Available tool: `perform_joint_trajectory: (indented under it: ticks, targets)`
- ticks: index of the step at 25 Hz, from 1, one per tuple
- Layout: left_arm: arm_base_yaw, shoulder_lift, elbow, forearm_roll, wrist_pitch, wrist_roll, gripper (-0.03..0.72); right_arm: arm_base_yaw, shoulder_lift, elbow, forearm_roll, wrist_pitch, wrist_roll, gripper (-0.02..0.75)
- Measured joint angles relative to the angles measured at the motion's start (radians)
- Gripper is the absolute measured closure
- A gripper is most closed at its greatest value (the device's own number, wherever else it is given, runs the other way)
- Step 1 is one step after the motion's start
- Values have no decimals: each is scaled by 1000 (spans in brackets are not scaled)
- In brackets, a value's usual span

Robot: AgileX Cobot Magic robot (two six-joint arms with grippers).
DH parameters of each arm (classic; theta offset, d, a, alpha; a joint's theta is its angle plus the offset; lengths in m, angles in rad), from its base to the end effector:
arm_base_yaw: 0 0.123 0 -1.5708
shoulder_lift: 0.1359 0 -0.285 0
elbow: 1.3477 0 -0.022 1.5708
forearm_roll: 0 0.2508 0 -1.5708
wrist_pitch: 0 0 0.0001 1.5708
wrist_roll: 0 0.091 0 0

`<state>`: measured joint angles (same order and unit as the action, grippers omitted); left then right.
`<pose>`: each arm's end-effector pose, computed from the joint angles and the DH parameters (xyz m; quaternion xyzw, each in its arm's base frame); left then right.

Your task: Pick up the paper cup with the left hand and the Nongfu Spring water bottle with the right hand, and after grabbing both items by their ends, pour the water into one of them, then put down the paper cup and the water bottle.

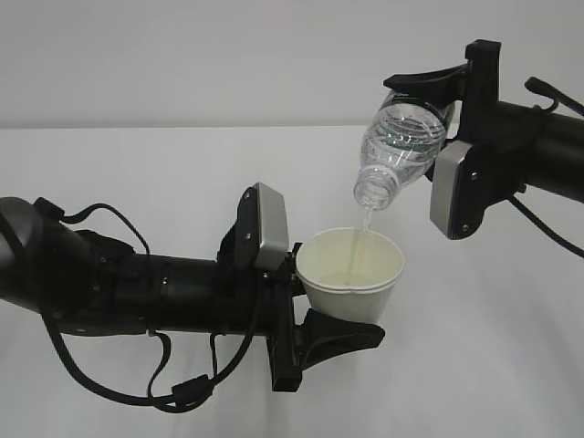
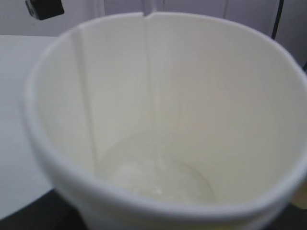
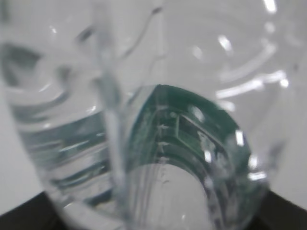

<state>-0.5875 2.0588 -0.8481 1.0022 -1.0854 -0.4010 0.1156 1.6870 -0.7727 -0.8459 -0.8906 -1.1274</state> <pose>0.2556 -0.2517 0.1181 0.5130 0.5867 -0.4212 0.4640 0.3221 0.0907 0.2189 -0.6961 0.2690 -0.2959 0.5962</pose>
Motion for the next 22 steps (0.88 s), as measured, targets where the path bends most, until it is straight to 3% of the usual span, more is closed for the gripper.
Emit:
perform_joint_trajectory:
  ticks: [8,9,22]
  targets:
    - [0,0,0,2,-2,0,236,0,0,0,0,-2,-2,269]
    - [-26,0,0,2,-4,0,236,0,0,0,0,-2,-2,269]
    - [-6,1,0,15,-10,0,237,0,0,0,0,-6,-2,269]
